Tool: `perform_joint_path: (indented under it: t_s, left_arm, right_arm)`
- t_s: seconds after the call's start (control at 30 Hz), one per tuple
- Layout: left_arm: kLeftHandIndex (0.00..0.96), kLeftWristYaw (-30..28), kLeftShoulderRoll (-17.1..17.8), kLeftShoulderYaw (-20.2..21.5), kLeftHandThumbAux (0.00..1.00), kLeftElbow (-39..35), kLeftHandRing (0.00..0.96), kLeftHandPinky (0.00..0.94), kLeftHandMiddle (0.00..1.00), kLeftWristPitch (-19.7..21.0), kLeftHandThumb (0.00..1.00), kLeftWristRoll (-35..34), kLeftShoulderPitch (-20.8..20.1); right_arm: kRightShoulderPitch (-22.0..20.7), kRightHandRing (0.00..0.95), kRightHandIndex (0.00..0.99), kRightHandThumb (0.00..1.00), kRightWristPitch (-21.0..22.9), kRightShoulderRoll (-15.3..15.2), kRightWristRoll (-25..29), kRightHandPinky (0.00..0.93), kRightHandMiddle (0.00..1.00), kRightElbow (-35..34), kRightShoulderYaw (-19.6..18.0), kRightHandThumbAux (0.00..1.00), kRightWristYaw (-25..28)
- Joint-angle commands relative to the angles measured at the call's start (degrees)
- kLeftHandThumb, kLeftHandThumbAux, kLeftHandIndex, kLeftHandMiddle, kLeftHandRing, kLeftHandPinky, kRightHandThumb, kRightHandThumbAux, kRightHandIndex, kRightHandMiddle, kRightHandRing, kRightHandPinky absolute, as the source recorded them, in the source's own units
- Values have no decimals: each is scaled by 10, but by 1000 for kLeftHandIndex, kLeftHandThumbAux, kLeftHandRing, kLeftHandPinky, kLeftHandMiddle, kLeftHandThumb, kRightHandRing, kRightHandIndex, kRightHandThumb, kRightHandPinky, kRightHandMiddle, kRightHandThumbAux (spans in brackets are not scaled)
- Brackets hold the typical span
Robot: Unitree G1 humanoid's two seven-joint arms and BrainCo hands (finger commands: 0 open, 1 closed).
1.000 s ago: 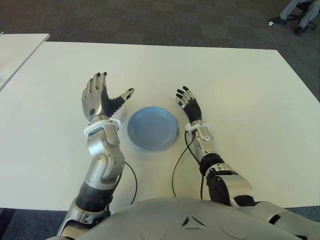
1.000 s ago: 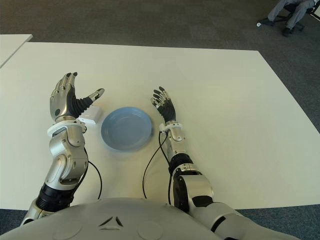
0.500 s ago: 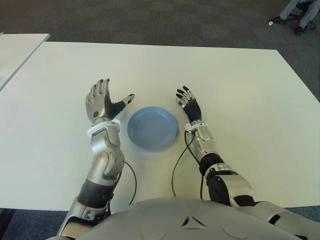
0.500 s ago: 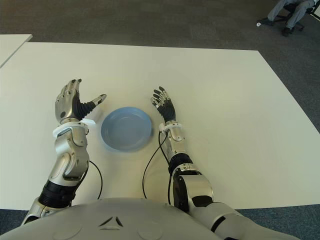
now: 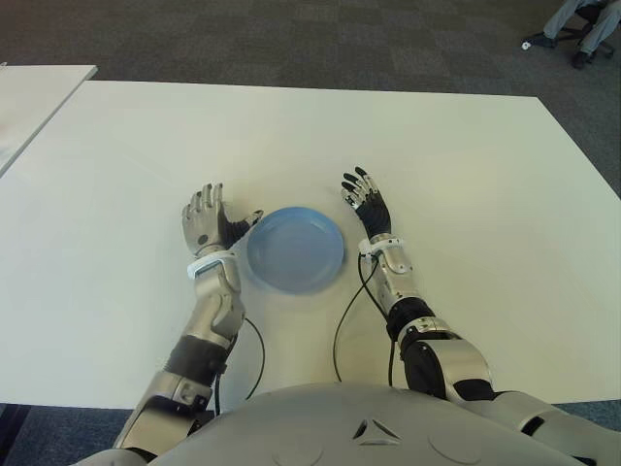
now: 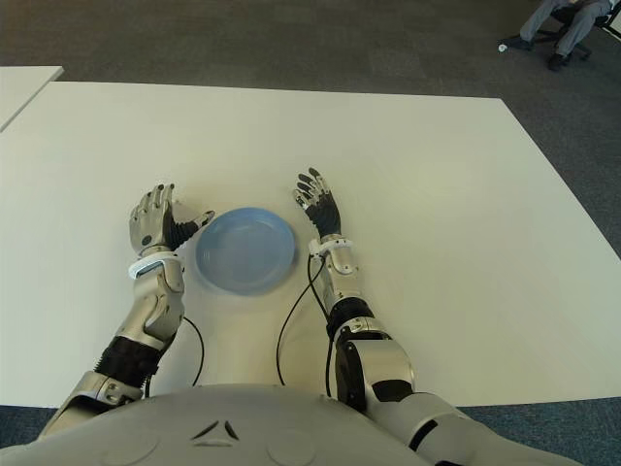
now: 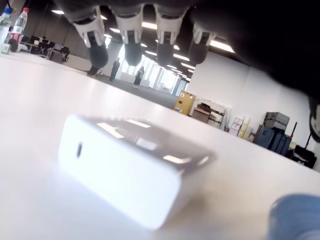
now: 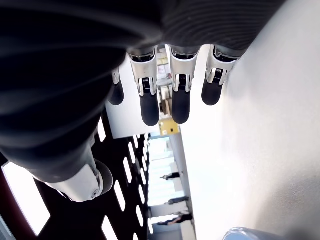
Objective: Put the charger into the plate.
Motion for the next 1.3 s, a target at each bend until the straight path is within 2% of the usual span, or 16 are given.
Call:
perform_joint_path:
  t_s: [0.03,0.3,0.53,1.3]
  left_arm:
    - [0,32,3,2,321,64,0,46,0,-12,230,-18,-19]
    - [0,90,2,0,313,165,0,44,0,-36,205,-44,-48]
    - [0,129,1,-3,303,206,0,34,0,-52,186,-59,-56]
    - [0,153,0,-15,311,225,0,21,0,-49,187,-69,-60]
  right_arm:
    - [19,150,69,50,21,0,3,103,192,14,-4,717,-3]
    - [20,152,71,54,17,-2,4,107,193,15,-5,710,1]
    - [22,156,76,66,14,-3,5,116,199,14,-7,710,4]
    - [20,160,81,69,13,-9,7,115,204,18,-13,724,12]
